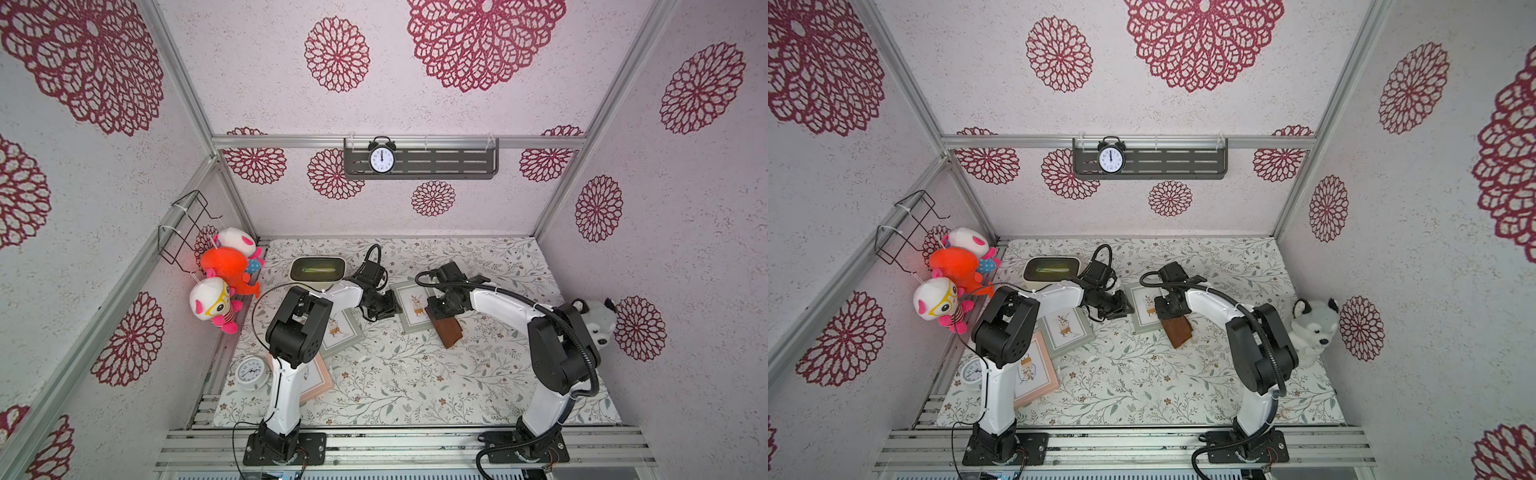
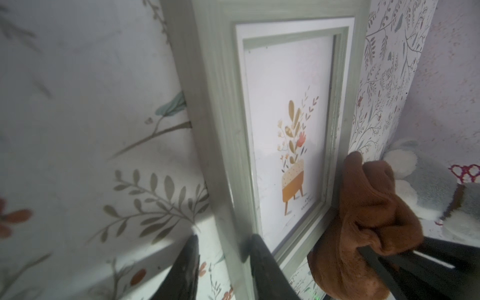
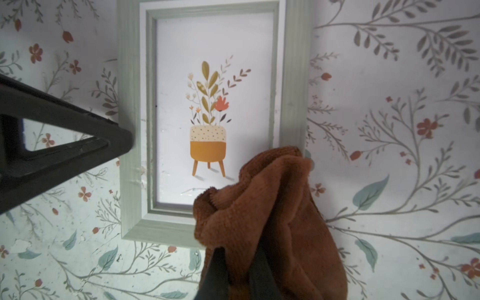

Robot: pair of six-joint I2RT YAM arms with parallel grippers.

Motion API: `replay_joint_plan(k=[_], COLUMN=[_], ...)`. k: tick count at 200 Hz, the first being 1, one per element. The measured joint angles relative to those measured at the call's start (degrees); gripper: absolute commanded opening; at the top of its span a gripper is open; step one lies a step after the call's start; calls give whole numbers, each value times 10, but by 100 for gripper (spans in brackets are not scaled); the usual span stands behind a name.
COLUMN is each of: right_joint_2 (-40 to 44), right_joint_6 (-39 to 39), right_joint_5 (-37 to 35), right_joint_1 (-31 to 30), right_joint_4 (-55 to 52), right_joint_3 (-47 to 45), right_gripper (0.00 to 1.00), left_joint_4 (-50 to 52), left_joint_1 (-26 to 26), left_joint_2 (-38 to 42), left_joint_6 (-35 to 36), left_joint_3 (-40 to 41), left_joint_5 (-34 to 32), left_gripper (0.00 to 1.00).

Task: Wipe the picture frame with a cloth
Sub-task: Wipe the dirt from the picture frame.

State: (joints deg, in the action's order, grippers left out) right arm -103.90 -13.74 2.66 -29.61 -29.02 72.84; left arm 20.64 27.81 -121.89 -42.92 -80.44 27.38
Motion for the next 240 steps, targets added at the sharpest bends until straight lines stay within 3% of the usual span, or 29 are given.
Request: replay_joint_plan(k=[48,119,167,220,240], right_joint_2=[-80,-135,-138,-110,-112], right_joint_6=[0,17,36,42,43], right_joint_5=[-49,-124,-63,-49,-41], right_joint_1=[-17,-50,-68,-1,-1], right_joint_4=[-35,-112,-70,-55,-56], right_joint_3=[60,141,140,97,101], right_gripper=[0,0,0,0,0], left_joint_4=[-3,-9,-10,-23,-34], left_joint_1=[4,6,6,6,8], left_joint_2=[0,0,0,0,-4], left_joint_6=[-9,-18,-27,-30,-30], left_joint_3=[0,0,1,4,4], left_joint_5=[-9,-13,-11,-10,-14], left_gripper=[23,19,18,17,17])
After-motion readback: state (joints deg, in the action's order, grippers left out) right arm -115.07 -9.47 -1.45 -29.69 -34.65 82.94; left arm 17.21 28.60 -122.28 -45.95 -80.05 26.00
